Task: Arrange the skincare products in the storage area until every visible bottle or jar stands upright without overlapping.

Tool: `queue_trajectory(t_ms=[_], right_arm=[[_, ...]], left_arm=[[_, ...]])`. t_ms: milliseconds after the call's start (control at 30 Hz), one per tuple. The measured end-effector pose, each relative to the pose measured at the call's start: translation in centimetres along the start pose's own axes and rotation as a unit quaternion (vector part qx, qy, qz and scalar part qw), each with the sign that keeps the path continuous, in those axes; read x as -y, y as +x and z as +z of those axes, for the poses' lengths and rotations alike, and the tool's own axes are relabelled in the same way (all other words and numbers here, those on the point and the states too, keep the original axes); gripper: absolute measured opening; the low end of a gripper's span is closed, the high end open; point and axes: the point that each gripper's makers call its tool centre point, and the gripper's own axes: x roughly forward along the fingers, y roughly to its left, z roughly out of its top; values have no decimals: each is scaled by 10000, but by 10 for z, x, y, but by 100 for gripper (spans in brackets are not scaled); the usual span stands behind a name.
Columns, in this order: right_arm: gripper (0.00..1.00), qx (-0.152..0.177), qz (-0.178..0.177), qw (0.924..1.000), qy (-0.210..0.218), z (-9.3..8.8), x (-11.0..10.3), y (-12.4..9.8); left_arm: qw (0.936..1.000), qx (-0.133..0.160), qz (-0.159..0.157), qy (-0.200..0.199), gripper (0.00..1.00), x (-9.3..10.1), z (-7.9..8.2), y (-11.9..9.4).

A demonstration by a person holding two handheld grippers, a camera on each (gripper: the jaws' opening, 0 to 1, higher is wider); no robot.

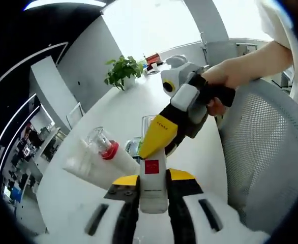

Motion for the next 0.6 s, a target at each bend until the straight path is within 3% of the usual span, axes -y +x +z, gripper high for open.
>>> queue_trajectory(t_ms=[267, 333, 433, 600], right_arm=[[20, -287, -172, 9964, -778, -7, -1, 3], [20, -450, -273, 9918, -1166, -11, 1, 4], [20, -637, -325, 9813, -1789, -16, -1, 6], [19, -840, -360, 9658, -2428, -20, -1, 6]], left_arm=[[9996, -73, -272, -24, 24, 3, -7, 3], [9990, -92, -396, -170, 26, 6, -8, 4], [9945, -119, -846, -601, 28, 17, -12, 4], [9924, -93, -1055, -633, 27, 19, -15, 3]])
